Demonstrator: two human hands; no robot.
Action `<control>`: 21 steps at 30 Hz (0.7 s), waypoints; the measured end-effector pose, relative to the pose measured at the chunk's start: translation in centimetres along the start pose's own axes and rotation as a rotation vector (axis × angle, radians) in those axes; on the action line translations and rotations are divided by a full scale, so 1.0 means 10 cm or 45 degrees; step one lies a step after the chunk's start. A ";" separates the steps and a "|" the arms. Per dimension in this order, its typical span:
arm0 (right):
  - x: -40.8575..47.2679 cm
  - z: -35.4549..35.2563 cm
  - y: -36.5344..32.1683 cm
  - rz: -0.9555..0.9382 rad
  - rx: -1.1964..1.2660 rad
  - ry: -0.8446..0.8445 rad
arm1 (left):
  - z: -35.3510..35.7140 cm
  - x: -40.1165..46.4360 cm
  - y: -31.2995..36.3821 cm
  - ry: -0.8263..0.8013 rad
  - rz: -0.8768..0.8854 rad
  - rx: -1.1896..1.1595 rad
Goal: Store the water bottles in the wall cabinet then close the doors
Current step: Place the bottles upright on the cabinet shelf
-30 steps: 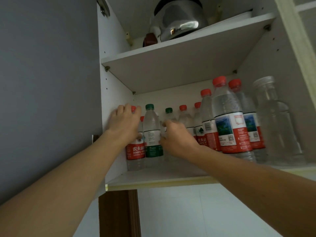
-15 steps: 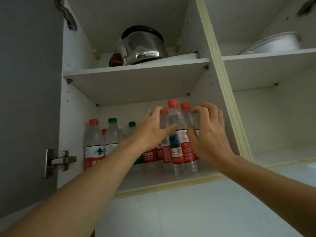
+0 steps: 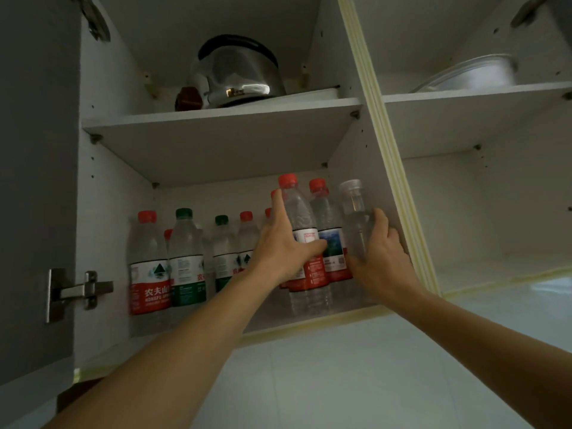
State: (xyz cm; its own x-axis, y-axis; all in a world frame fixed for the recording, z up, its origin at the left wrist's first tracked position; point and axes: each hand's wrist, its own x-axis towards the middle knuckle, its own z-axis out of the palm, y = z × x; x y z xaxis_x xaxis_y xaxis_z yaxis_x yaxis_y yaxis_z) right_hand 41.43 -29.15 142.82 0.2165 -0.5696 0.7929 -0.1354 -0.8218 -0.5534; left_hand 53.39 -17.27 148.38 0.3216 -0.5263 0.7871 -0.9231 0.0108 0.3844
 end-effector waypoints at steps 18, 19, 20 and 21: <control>-0.32 0.38 -0.58 -0.196 0.399 -0.233 | -0.86 -0.20 -0.64 0.029 -0.140 0.143; -0.32 0.42 -0.61 -0.194 0.401 -0.249 | -0.88 -0.21 -0.67 0.035 -0.143 0.152; -0.32 0.46 -0.63 -0.197 0.399 -0.265 | -0.91 -0.21 -0.71 0.046 -0.131 0.171; -0.32 0.50 -0.66 -0.203 0.397 -0.281 | -0.94 -0.22 -0.74 0.056 -0.105 0.196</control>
State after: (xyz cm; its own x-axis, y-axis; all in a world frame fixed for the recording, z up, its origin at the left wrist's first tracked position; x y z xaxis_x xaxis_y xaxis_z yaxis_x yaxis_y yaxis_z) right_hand 46.44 -21.84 142.71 0.4179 -0.3915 0.8198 0.2085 -0.8370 -0.5060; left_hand 61.52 -8.21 148.31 0.4033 -0.4825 0.7775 -0.9135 -0.1628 0.3728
